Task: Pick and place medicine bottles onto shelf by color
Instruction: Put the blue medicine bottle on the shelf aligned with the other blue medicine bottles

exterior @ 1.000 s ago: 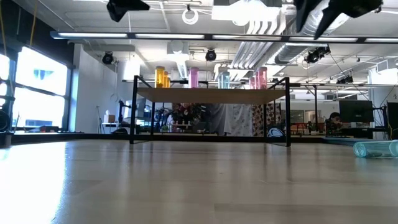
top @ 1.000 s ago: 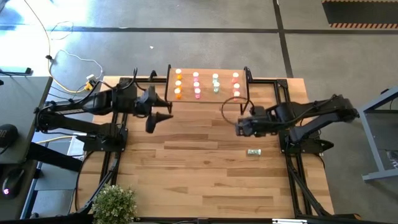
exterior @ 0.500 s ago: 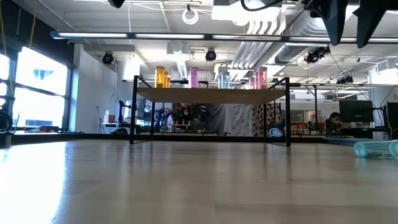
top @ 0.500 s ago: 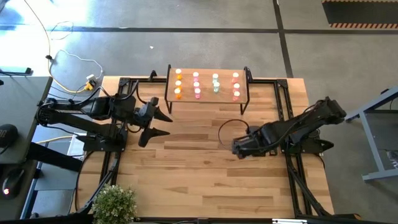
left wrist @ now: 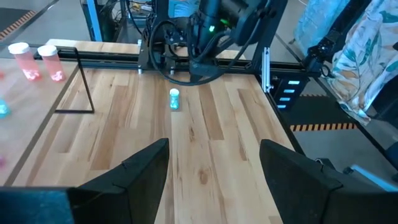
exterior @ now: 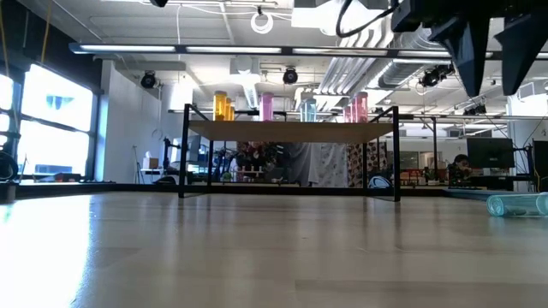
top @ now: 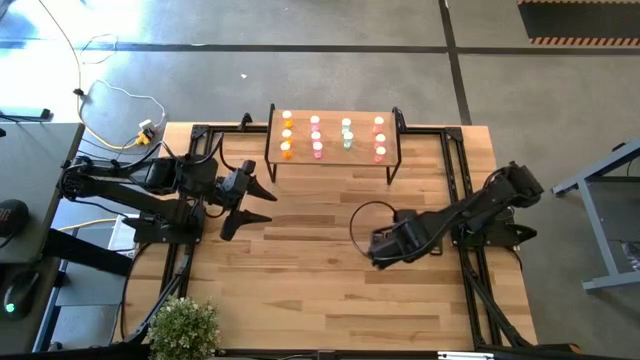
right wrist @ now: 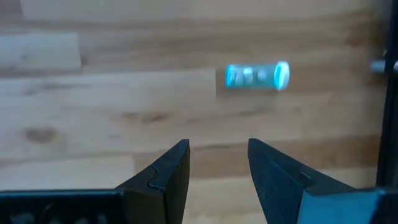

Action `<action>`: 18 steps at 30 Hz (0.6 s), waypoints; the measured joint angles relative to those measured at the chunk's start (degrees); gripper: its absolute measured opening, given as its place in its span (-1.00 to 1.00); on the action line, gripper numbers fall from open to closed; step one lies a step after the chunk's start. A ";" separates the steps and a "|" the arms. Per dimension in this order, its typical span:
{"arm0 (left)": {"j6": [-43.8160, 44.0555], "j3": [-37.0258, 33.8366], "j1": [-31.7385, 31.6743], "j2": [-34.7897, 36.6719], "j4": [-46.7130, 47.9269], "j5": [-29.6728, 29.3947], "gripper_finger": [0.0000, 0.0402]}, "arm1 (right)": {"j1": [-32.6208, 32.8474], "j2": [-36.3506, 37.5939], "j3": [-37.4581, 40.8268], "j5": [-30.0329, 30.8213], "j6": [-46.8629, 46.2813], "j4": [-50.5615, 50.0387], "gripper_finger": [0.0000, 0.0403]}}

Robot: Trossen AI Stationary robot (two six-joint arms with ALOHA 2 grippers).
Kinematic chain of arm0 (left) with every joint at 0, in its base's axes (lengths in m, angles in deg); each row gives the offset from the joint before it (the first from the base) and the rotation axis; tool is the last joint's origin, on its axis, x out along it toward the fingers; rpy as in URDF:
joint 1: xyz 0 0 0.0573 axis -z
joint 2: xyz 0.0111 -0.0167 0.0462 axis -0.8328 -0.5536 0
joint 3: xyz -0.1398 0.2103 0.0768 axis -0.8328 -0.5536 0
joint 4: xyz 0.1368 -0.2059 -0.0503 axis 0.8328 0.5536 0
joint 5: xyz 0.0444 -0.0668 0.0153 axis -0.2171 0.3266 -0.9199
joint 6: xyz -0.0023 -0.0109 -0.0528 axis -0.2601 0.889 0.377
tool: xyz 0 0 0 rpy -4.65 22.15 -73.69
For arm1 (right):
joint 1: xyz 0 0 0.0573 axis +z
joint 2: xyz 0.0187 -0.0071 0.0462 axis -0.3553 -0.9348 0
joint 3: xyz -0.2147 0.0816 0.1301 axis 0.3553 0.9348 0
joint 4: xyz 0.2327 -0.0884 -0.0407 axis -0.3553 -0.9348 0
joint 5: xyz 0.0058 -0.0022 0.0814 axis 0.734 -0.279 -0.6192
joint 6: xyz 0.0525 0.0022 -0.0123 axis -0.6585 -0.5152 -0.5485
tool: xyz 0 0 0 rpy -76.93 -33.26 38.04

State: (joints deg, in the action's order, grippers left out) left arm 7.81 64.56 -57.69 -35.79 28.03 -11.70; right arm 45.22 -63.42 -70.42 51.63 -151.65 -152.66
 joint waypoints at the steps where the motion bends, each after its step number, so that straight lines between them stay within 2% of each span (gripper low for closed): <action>1: 0.00 0.00 0.00 0.00 0.00 -0.02 0.21 | -0.30 -0.36 0.00 0.69 0.42 -0.59 -0.24; 7: 0.00 0.00 0.00 0.00 -0.02 -0.02 0.21 | -2.37 -0.77 0.14 0.77 8.21 -2.99 -0.24; 11: 0.00 0.00 0.00 0.00 -0.41 -0.30 0.21 | -3.84 0.23 0.20 -1.51 12.42 -9.12 -0.24; 15: 0.08 -0.02 0.00 -0.01 -0.54 -3.42 0.21 | -4.62 2.49 0.22 -1.87 16.79 -11.03 -0.24; 18: 1.24 -0.02 0.00 -0.02 -0.57 -6.71 0.21 | -4.67 5.27 1.02 0.12 18.46 -11.89 -0.24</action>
State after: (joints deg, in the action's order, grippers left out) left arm 9.05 64.54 -57.69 -35.81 27.47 -18.41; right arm 40.56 -58.15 -69.39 51.76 -133.19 -164.55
